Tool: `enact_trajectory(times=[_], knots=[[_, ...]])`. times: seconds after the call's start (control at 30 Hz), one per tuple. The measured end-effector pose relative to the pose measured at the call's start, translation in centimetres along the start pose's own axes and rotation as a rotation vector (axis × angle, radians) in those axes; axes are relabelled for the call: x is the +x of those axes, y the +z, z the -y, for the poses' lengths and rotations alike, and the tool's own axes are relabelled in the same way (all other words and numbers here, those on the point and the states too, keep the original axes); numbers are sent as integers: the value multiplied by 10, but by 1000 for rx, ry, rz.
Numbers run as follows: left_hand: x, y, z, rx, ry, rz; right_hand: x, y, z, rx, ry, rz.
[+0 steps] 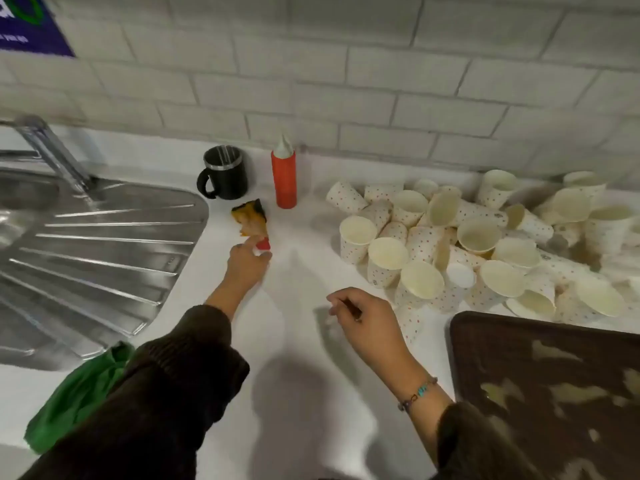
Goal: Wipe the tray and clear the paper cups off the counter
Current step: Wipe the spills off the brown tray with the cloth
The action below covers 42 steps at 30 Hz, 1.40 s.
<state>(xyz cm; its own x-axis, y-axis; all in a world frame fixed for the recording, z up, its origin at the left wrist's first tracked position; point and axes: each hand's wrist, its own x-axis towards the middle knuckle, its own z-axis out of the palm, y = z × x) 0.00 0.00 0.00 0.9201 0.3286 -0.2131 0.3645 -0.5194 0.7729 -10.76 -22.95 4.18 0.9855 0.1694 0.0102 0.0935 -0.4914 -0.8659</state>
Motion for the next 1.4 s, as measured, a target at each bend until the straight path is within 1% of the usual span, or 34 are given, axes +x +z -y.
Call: enact_trajectory(times=[0.1, 0.17, 0.23, 0.3, 0.33, 0.37, 0.43, 0.47, 0.53, 0.57, 0.6, 0.63, 0.7, 0.73, 0.8, 0.87, 0.97, 1.03, 1.1, 1.13, 1.2, 1.27, 1.33, 1.4], knots=[[30, -5, 1, 144, -86, 62, 3, 7, 7, -6, 72, -53], [47, -5, -2, 231, -65, 114, 3, 13, 10, -4, 108, -82], [56, -5, -9, 273, -50, 119, 2, 19, 12, -4, 143, -139], [58, -7, -13, 184, -102, 102, -2, 23, 15, -16, 162, -173], [54, -10, -16, 88, -130, 88, -5, 25, 17, -11, 173, -188], [46, -14, -19, -6, -121, 66, -6, 27, 19, 7, 182, -202], [18, -20, -31, -102, 24, 52, -8, 29, 25, 67, 205, -250], [-2, -23, -37, -129, 128, 46, -9, 29, 29, 111, 212, -269], [-48, -23, -53, -262, 330, 77, -12, 23, 35, 224, 238, -339], [-74, -23, -59, -332, 410, 115, -15, 19, 38, 328, 271, -366], [-97, -24, -65, -369, 480, 163, -14, 17, 41, 492, 315, -372], [-121, -18, -71, -385, 536, 249, -20, 11, 40, 689, 346, -375], [-156, -6, -79, -419, 578, 452, -30, 0, 40, 1059, 306, -351], [-168, 2, -83, -442, 574, 557, -35, -5, 40, 1171, 266, -366], [-189, 21, -90, -425, 573, 715, -51, -19, 34, 1299, 213, -481], [-207, 42, -94, -378, 569, 820, -70, -35, 20, 1325, 208, -619], [-234, 81, -94, -402, 531, 904, -103, -65, -7, 1232, 274, -762], [-247, 109, -92, -419, 512, 855, -124, -88, -24, 1159, 301, -820], [-261, 140, -90, -407, 503, 713, -151, -123, -45, 1070, 298, -887], [-270, 157, -88, -394, 482, 625, -167, -145, -58, 980, 305, -932], [-281, 189, -76, -330, 418, 443, -198, -185, -86, 679, 351, -994], [-285, 212, -61, -280, 334, 277, -225, -219, -113, 351, 413, -1022], [-293, 233, -52, -285, 253, 162, -250, -252, -142, 109, 458, -1039], [-300, 247, -45, -275, 246, 94, -267, -280, -170, -124, 464, -1016]])
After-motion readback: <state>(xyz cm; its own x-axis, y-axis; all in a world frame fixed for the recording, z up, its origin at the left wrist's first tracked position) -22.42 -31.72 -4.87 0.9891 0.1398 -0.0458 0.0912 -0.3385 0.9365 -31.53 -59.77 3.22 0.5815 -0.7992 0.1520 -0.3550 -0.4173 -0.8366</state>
